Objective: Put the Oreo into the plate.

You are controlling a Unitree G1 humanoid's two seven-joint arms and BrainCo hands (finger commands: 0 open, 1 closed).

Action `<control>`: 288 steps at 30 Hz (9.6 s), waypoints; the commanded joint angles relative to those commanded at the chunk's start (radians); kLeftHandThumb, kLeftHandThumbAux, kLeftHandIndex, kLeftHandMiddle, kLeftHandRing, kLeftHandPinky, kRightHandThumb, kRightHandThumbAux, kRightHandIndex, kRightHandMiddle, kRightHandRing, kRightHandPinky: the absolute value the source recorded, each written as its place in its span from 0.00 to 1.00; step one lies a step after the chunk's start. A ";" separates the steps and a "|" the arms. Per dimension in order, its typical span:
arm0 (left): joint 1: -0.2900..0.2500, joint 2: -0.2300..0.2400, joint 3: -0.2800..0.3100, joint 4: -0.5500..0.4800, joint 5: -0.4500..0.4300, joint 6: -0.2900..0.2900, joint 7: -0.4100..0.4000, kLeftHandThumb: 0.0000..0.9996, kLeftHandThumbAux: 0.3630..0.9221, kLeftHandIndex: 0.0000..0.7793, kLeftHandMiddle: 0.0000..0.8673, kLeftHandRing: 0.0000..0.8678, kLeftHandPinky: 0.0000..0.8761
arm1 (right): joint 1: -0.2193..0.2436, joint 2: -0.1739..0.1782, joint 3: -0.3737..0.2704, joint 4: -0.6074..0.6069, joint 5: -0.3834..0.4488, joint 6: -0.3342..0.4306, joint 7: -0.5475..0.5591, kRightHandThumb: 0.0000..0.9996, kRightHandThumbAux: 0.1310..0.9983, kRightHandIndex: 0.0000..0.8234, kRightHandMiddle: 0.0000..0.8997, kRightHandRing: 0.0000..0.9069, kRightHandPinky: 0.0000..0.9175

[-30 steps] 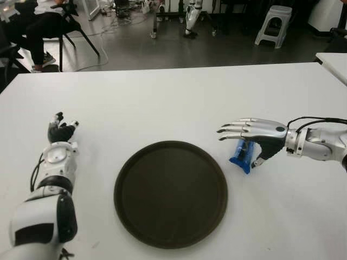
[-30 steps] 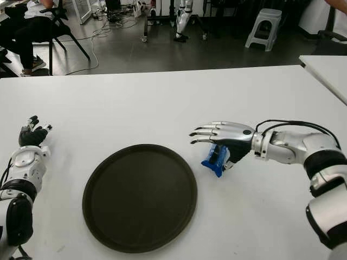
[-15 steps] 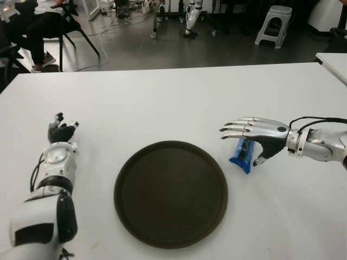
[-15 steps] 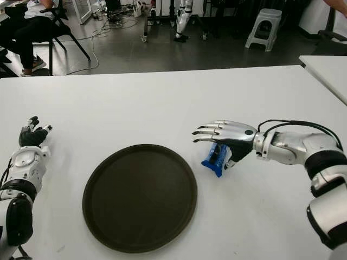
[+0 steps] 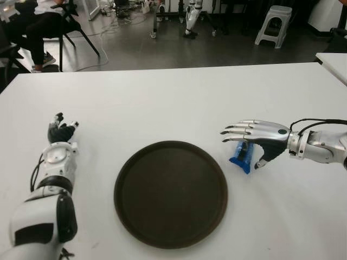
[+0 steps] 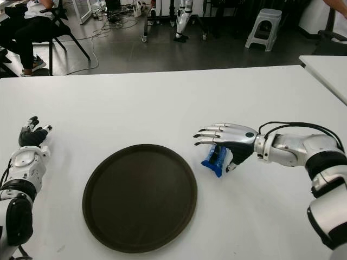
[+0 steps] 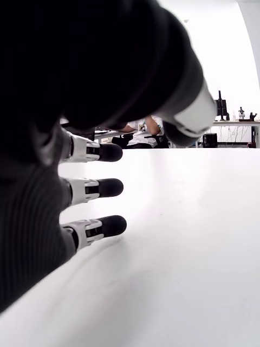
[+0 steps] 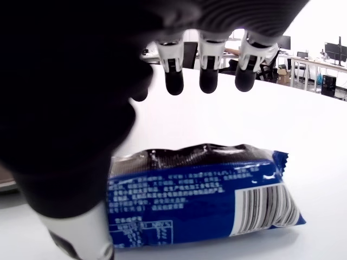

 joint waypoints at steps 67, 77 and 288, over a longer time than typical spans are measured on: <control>0.003 0.000 0.015 0.000 0.005 -0.005 -0.010 0.00 0.84 0.00 0.00 0.01 0.06 | 0.048 0.024 0.060 0.008 -0.070 0.037 -0.150 0.00 0.85 0.00 0.00 0.00 0.00; 0.004 0.002 0.012 0.000 0.009 0.000 -0.007 0.00 0.81 0.00 0.00 0.01 0.06 | 0.051 0.030 0.065 0.027 -0.056 0.028 -0.163 0.00 0.85 0.00 0.00 0.00 0.00; 0.004 -0.010 0.001 -0.007 0.013 -0.007 0.000 0.02 0.81 0.00 0.00 0.01 0.06 | -0.145 0.020 0.077 -0.059 -0.143 0.378 -0.127 0.71 0.67 0.53 0.92 0.90 0.87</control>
